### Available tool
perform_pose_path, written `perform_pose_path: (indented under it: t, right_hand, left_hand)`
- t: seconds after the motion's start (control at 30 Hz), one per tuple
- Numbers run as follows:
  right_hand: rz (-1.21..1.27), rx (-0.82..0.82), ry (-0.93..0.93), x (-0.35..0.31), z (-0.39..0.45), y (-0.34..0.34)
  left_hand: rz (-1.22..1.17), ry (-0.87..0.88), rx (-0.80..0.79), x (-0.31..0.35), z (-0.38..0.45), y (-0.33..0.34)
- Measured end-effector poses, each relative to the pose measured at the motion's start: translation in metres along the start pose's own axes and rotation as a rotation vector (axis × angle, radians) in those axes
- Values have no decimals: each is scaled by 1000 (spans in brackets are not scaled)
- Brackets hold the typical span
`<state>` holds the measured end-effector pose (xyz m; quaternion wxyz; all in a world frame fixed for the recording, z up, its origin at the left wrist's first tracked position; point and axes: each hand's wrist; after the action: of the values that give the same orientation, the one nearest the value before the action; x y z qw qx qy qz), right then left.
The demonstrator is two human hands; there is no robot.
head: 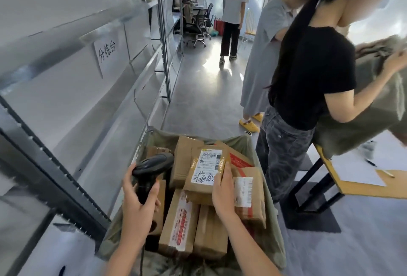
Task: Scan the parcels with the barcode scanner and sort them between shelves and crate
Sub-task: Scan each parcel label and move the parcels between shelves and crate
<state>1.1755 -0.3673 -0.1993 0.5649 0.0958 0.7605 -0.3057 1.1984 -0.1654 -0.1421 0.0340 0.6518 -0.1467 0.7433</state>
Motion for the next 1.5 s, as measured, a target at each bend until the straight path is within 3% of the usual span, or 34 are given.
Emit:
perform_pose_path:
  t: [0.4, 0.67, 0.93, 1.1, 1.23, 1.5]
  right_hand:
    - [-307, 97, 16, -14, 8, 0]
    - [-497, 46, -201, -44, 5, 4]
    - [-523, -154, -478, -79, -7, 3]
    - [-458, -382, -641, -92, -34, 14]
    - [-507, -542, -801, -104, -82, 34]
    - [-381, -863, -1068, -123, -226, 84]
  left_hand:
    - [20, 40, -136, 0, 57, -4]
    - [21, 25, -105, 17, 56, -13]
    - [75, 86, 107, 51, 20, -16]
    - [170, 152, 348, 80, -33, -11]
    - [257, 137, 523, 90, -96, -29]
    - [381, 48, 845, 116, -257, -91]
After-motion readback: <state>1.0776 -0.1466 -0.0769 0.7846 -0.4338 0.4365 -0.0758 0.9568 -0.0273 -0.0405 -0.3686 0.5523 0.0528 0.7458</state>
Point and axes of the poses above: each hand's wrist, its own z-axis towards the middle knuckle, its own y-axis out of the palm, x = y × z, and after that the axes turned 8 degrees about -x, right-handed
